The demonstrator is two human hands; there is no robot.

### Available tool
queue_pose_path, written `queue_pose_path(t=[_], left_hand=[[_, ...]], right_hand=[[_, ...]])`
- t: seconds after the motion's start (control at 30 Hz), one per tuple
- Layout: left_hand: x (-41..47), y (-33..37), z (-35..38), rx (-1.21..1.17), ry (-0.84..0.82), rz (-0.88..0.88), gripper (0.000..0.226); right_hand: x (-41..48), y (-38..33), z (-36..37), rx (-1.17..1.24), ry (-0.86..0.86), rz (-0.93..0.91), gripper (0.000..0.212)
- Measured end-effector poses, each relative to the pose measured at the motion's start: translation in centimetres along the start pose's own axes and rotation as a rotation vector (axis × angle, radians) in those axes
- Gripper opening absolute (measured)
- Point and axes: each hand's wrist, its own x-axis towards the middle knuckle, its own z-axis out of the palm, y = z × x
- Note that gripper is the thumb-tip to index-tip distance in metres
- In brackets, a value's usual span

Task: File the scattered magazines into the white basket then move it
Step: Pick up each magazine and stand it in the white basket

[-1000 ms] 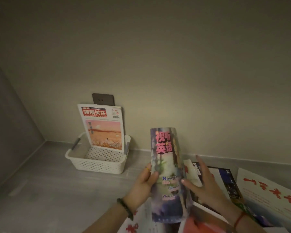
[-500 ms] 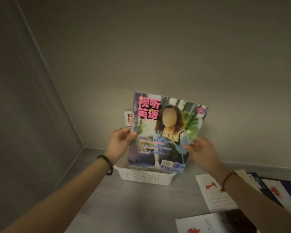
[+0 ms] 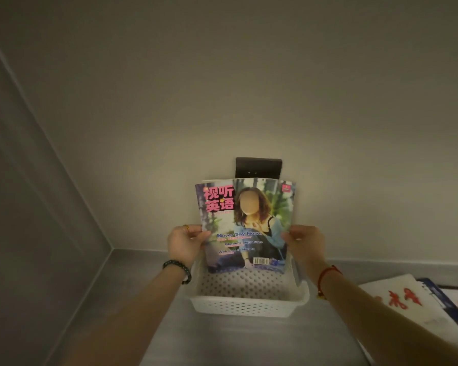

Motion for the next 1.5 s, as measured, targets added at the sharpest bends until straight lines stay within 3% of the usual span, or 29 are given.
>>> queue_pose_path(t=[0.2, 0.47, 0.63, 0.77, 1.03, 1.17, 1.37, 1.5], left_hand=[[1.6, -1.4, 0.6, 0.006, 0.056, -0.045, 0.021], [2.7, -0.8, 0.9, -0.01, 0.084, -0.035, 0.017], [1.7, -0.9, 0.6, 0.114, 0.087, 0.012, 0.025], [-1.1, -0.8, -0.2, 0.064, 0.101, 0.047, 0.019], [-12.2, -2.4, 2.9, -0.133, -0.098, 0.055, 0.01], [-18.7, -4.6, 6.6, -0.133, -0.227, -0.03, 0.012], [-26.5, -6.5, 13.4, 0.048, -0.545, -0.12, 0.032], [-29.6, -6.1, 16.9, -0.036, -0.555, -0.215, 0.018]], right_hand=[[0.8, 1.1, 1.7, -0.003, 0.019, 0.065, 0.019], [1.6, 0.9, 2.1, 0.066, 0.095, 0.055, 0.018], [1.7, 2.0, 1.2, 0.042, 0.024, 0.11, 0.021], [0.9, 2.5, -2.1, 0.035, 0.002, 0.047, 0.023], [-4.9, 7.1, -12.8, 0.114, -0.091, 0.002, 0.011], [-8.6, 11.2, -17.7, 0.064, -0.101, 0.101, 0.02], [-14.7, 17.7, -24.9, -0.063, -0.12, 0.239, 0.026], [-17.8, 21.6, -27.8, -0.13, -0.068, 0.355, 0.006]])
